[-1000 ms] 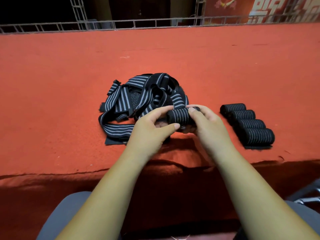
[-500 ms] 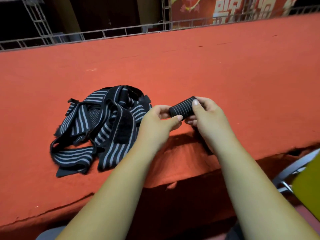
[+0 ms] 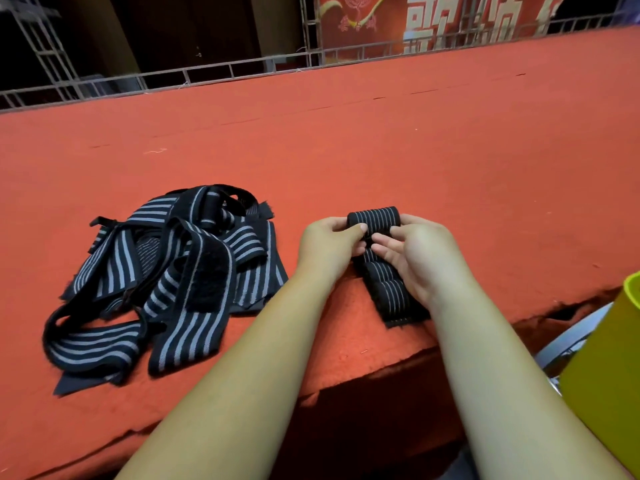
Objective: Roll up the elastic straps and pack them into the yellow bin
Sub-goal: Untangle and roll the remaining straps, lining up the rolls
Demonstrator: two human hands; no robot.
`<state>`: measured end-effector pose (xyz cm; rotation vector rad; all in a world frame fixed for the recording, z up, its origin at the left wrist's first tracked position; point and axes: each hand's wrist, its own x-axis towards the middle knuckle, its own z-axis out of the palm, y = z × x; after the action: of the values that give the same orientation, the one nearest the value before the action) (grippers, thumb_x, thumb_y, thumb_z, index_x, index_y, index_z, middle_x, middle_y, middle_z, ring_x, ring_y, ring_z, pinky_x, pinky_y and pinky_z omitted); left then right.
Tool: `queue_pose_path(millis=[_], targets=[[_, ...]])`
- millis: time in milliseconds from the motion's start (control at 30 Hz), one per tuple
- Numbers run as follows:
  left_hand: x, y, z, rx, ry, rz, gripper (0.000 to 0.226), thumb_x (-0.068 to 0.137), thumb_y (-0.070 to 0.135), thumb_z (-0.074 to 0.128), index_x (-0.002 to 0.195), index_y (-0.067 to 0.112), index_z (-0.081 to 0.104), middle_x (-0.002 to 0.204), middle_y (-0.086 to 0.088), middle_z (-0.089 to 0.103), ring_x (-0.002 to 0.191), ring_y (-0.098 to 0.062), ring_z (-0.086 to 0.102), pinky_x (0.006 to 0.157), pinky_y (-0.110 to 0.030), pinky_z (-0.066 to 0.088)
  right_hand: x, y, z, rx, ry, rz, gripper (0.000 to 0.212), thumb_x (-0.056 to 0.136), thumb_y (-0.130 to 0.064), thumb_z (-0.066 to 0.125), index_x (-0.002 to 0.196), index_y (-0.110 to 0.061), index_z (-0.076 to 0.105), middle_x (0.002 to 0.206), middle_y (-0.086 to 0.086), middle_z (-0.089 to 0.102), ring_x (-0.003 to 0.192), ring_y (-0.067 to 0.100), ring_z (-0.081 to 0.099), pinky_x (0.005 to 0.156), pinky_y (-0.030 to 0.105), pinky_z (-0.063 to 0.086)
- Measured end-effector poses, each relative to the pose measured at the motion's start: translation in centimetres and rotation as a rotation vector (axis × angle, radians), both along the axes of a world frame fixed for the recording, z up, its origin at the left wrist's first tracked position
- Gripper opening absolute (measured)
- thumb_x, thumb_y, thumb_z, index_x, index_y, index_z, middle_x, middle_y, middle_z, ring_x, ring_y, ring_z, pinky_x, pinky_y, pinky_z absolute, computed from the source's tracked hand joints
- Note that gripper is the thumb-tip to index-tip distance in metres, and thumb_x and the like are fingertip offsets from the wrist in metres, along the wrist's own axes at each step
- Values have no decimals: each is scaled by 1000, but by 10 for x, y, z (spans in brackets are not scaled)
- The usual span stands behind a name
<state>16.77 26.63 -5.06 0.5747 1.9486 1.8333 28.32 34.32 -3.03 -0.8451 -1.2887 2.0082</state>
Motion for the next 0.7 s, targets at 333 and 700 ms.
queue_pose_path(millis=[333,700], targets=[[7,-3,-6,-75,59,76,11,96,25,79,102,16,81,78,1,79,64,-6,73,83,-43,68,1,-8,9,-10,-66,-15,27,103,12,40,125,11,55,106,13,62,102,26,74,104,48,61],[7,-63,9,-74,53,79,20,104,21,68,119,11,77,95,2,74,76,-15,76,85,-44,68,-20,-25,1,334,-196,-159,59,69,-29,42,124,-50,51,132,-1,65,118,28,71,104,51,57]])
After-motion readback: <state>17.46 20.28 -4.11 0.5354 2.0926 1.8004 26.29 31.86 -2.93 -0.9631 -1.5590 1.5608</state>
